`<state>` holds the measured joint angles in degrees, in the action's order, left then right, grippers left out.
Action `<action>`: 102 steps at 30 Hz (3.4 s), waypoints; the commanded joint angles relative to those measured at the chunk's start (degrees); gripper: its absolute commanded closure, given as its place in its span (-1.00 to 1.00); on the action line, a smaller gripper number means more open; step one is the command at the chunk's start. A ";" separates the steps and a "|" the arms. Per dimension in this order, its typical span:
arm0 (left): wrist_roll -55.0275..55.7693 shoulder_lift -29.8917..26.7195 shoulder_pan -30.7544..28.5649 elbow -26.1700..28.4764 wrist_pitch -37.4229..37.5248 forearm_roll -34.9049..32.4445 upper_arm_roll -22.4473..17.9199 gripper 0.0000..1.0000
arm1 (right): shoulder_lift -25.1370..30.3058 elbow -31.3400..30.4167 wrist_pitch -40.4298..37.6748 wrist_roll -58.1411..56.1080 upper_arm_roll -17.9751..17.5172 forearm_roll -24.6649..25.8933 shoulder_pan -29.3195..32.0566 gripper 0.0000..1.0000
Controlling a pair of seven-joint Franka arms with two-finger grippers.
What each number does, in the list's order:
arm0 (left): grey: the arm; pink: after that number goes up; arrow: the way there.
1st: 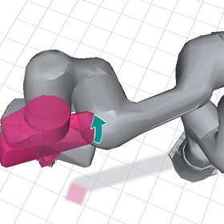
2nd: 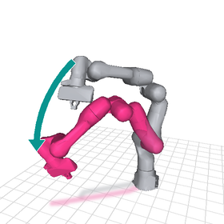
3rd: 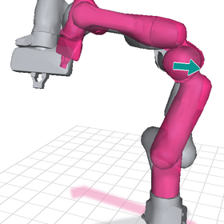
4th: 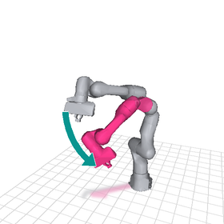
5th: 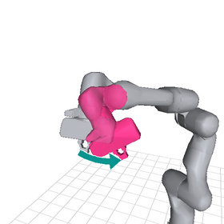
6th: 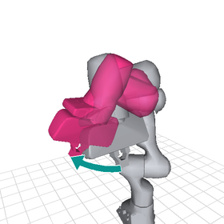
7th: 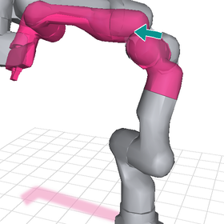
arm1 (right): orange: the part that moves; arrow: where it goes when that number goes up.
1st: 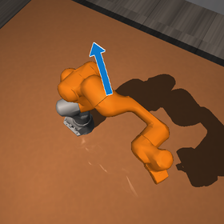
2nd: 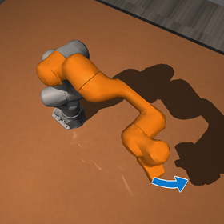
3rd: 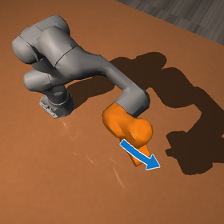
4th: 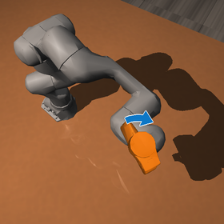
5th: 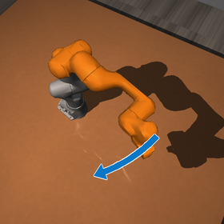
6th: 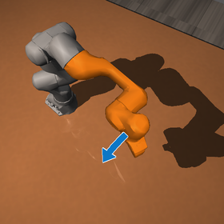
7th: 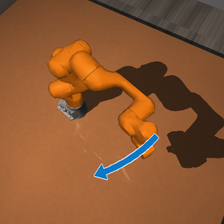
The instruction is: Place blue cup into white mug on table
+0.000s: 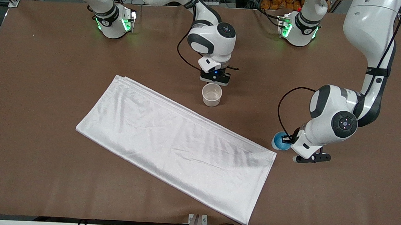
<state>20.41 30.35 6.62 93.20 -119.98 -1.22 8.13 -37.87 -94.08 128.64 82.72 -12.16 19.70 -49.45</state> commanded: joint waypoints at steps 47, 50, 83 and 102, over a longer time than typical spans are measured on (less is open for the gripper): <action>43.57 -8.29 19.83 9.28 -1.13 -1.24 10.42 1.00 | 32.50 3.38 -44.35 -85.52 49.25 -26.82 11.91 -1.00; 44.62 -7.94 20.71 9.81 -1.13 -1.15 10.50 1.00 | 34.52 2.42 -44.53 -87.45 48.81 -26.82 14.89 -1.00; 43.93 -8.99 20.99 7.35 1.24 -1.33 9.45 -1.00 | 37.52 0.48 -46.03 -101.17 30.00 -23.66 40.74 -1.00; 13.08 -11.63 -3.80 2.16 5.73 -5.37 9.36 -1.00 | 38.57 0.83 -46.20 -101.52 24.55 -19.35 43.12 -1.00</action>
<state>37.08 20.50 5.28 94.96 -115.49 -5.07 16.56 -1.08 -93.42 83.69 -17.96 13.65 -0.22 -7.97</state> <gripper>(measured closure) 0.000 0.000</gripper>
